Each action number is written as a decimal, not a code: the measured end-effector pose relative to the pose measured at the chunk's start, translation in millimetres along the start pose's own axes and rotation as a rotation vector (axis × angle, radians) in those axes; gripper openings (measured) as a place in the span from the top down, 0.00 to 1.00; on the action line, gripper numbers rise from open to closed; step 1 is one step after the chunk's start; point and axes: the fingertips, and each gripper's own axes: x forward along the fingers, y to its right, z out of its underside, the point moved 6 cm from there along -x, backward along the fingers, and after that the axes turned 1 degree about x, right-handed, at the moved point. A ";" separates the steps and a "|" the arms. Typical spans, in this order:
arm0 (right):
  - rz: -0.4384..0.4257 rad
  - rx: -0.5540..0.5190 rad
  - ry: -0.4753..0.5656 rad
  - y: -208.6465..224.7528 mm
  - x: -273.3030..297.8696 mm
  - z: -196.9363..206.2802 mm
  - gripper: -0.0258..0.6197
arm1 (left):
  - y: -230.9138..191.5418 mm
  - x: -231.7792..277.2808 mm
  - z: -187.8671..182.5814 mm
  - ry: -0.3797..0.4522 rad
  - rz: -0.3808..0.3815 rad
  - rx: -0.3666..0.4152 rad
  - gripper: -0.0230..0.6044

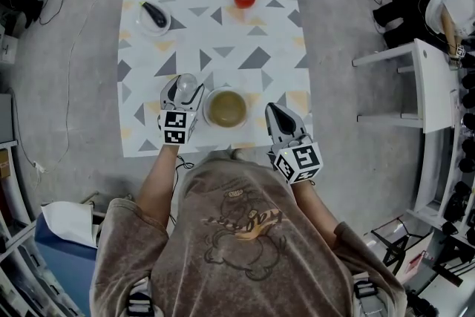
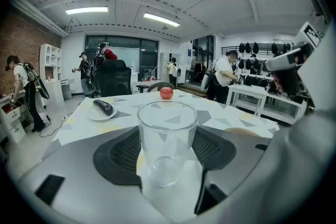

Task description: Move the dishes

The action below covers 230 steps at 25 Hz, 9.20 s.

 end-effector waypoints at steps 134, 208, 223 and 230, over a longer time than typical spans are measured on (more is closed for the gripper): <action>-0.226 -0.043 0.050 -18.5 -31.2 12.6 0.96 | 42.8 -124.6 -0.6 -0.088 -0.229 -0.377 0.91; -0.271 -0.067 -0.002 -45.8 12.8 6.9 0.96 | -26.8 -147.2 20.7 0.026 -0.343 -0.520 0.69; -0.254 -0.070 0.076 -43.8 -11.7 -9.0 0.96 | 36.0 -189.7 -79.9 0.206 -0.208 -0.245 0.69; -0.241 -0.071 0.097 -43.2 -17.9 -13.5 0.97 | 68.4 -204.6 -80.0 0.263 -0.198 -0.202 0.69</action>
